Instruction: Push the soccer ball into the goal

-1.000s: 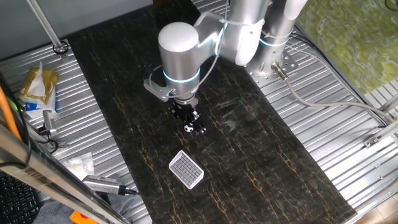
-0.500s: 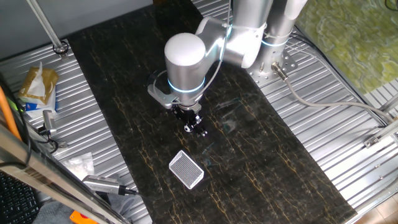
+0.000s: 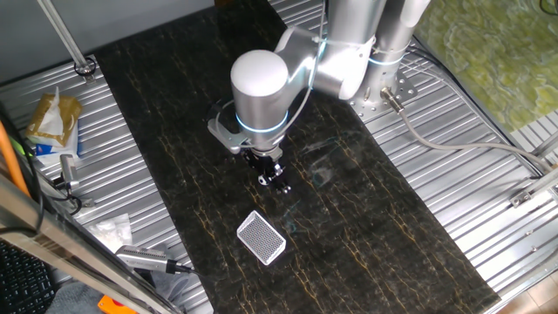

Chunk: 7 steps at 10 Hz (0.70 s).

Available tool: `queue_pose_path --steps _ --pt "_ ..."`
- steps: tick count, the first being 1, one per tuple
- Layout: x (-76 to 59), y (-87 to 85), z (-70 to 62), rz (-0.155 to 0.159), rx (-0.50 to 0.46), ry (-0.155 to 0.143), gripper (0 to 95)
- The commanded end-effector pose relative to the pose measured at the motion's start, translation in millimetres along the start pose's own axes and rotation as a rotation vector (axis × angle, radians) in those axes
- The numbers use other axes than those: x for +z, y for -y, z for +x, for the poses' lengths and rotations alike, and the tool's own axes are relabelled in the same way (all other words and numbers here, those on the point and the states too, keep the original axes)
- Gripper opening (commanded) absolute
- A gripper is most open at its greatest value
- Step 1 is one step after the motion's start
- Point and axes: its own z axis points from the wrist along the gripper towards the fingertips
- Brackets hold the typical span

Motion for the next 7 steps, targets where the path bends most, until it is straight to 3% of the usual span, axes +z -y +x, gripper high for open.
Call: queue_pose_path --steps 1,7 --pt "1.4 -1.2 -0.5 -0.006 0.007 0.001 95.0" --pt "13.3 -12.4 -9.1 -0.055 0.026 0.016 95.0"
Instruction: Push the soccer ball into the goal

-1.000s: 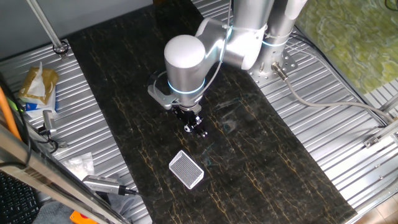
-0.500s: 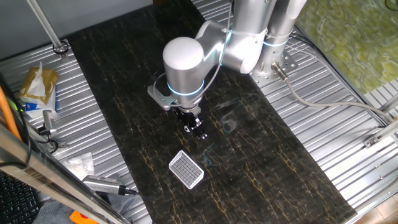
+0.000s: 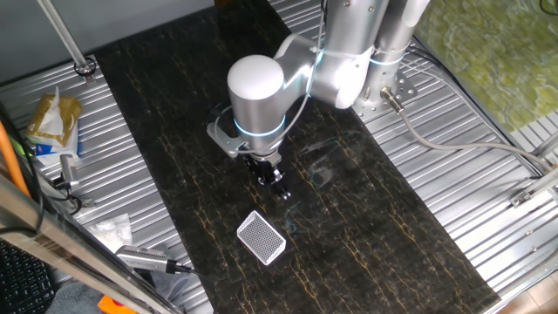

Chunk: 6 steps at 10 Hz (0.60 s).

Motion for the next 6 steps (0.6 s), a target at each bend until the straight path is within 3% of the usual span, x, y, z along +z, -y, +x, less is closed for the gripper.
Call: queue_pose_path --steps 1,6 --pt "1.8 -2.3 -1.9 -0.018 0.006 0.003 95.0" --pt "3.6 -17.1 -9.0 -0.045 0.034 0.004 95.0"
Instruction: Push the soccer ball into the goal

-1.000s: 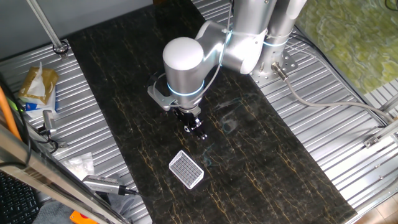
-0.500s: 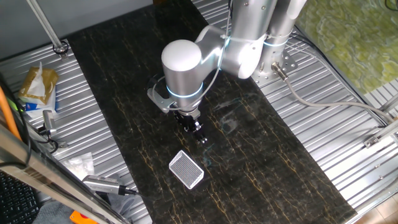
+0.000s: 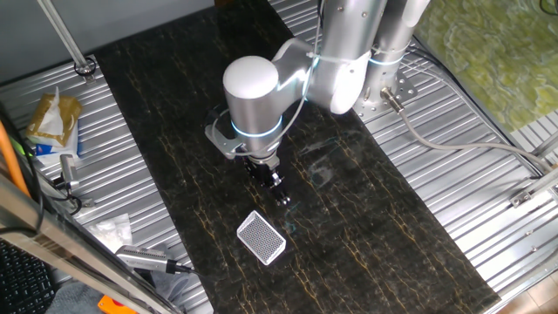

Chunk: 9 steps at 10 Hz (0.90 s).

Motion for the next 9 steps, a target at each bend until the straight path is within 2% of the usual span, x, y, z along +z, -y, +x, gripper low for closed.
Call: queue_pose_path --steps 1,3,5,6,9 --pt "0.6 -6.9 -1.7 0.0 0.009 -0.001 95.0" --pt "0.2 -7.9 -2.1 -0.003 0.013 0.0 95.0" --pt "-0.2 -7.8 -2.0 0.009 0.006 -0.002 95.0" --pt "-2.5 -6.9 0.3 0.026 -0.002 -0.009 76.0" --pt "-12.1 -0.6 13.6 0.04 -0.006 -0.013 76.0"
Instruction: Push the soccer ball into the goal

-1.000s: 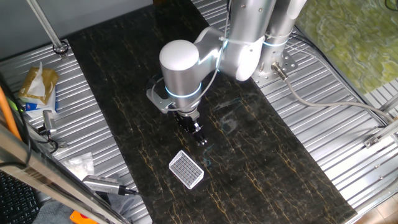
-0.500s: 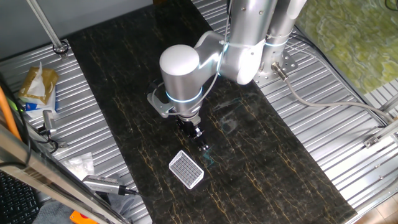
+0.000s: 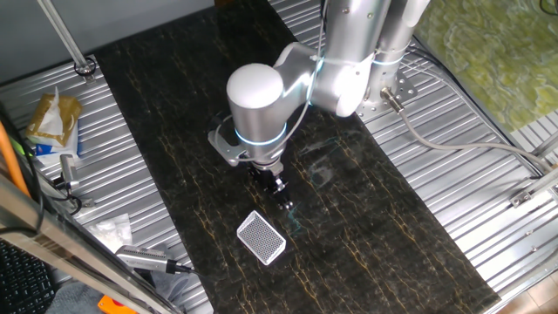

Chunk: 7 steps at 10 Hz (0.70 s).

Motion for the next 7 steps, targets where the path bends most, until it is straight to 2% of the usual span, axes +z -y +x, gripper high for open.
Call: queue_pose_path --steps 1,5,6,7 --pt "-7.0 4.2 11.1 0.009 -0.003 -0.008 76.0" --pt "-14.7 9.1 23.9 0.009 -0.006 -0.012 76.0" --pt "-15.5 11.0 27.5 -0.005 0.0 -0.008 76.0" --pt "-15.7 12.5 30.1 -0.031 0.025 -0.002 95.0"
